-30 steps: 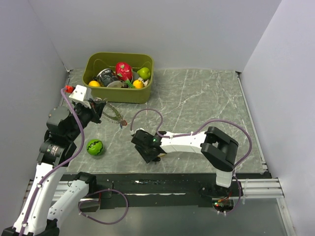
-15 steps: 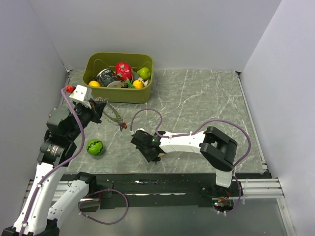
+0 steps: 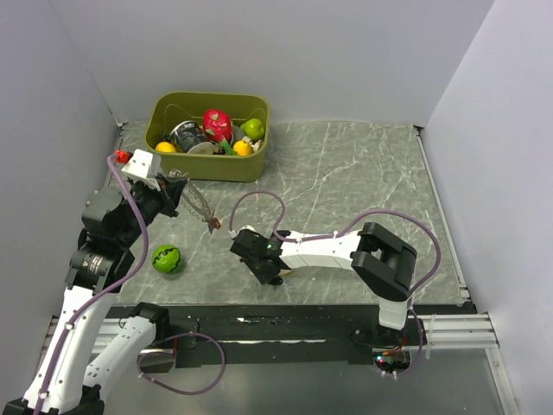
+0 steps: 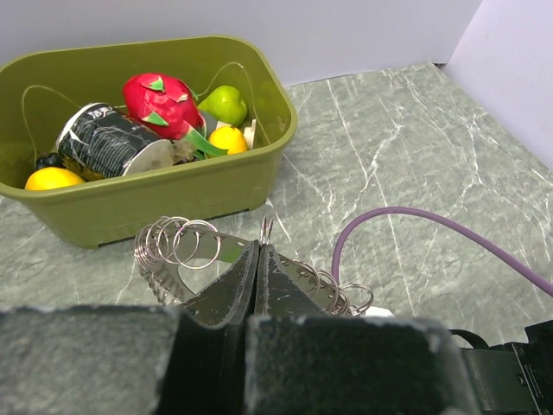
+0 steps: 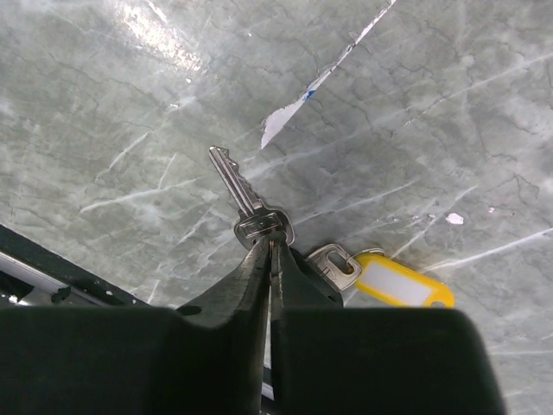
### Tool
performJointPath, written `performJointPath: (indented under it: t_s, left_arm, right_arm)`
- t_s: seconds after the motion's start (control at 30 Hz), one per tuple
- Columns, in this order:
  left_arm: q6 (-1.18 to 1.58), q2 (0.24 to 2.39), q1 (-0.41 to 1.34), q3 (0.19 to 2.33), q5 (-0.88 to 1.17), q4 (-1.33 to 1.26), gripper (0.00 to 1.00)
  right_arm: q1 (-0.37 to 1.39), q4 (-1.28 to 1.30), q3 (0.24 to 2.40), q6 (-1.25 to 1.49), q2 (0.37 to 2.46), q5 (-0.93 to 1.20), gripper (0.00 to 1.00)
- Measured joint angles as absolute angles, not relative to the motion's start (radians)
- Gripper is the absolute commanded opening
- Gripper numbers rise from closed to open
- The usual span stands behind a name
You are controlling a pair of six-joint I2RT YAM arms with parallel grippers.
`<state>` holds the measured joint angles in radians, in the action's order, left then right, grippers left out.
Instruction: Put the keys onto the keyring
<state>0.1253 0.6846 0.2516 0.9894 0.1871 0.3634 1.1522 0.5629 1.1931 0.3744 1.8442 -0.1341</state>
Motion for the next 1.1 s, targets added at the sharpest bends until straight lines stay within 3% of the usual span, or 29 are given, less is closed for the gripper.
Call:
performJointPath:
  t_s: [0.3, 0.53, 0.93, 1.1]
  left_arm:
    - [0.125, 0.684, 0.252, 0.989, 0.189, 0.364, 0.01]
    - [0.123, 0.684, 0.252, 0.989, 0.215, 0.364, 0.01]
    - [0.098, 0.684, 0.252, 0.989, 0.398, 0.359, 0.01]
    - [0.092, 0.683, 0.252, 0.986, 0.489, 0.342, 0.01]
  right_arm:
    - [1.152, 0.608, 1.193, 0.353, 1.802, -0.172, 0.00]
    - [1.132, 0.603, 1.165, 0.333, 1.622, -0.181, 0.00]
    - [0.838, 0.374, 0.838, 0.239, 1.141, 0.163, 0.00]
    - [0.821, 0.346, 0.820, 0.183, 1.085, 0.226, 0.00]
